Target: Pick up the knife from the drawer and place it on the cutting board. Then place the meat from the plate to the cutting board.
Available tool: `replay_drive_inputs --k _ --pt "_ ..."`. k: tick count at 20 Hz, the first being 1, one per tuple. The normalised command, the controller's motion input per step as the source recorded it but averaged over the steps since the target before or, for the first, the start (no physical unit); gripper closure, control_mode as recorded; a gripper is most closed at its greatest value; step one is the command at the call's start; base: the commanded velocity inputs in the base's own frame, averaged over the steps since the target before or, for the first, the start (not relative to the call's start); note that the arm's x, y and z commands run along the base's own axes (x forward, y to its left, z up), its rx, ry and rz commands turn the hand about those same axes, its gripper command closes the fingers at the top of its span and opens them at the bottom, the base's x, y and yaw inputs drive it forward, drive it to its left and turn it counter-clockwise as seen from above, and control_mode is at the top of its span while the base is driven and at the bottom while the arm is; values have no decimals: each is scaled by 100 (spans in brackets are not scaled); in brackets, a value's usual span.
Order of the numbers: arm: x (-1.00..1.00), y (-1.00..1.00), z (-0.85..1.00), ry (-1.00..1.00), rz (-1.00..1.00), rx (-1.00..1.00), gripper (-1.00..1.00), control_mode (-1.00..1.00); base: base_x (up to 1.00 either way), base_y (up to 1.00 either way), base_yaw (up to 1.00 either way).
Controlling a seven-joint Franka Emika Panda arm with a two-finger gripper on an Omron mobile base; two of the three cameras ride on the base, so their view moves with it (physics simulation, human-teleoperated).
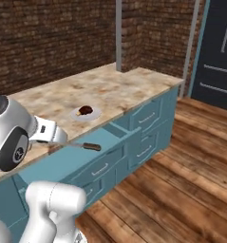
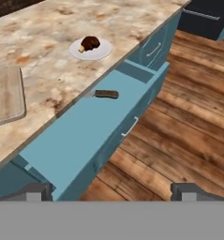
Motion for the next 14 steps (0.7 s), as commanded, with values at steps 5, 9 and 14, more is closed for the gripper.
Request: replay_drive_inputs --k 5,9,14 --pt "0 0 0 0 0 0 -100 100 -23 72 -20" --pt "0 0 0 0 0 0 -100 100 -4 15 -16" --pt "0 0 0 0 0 0 -100 100 0 24 -14"
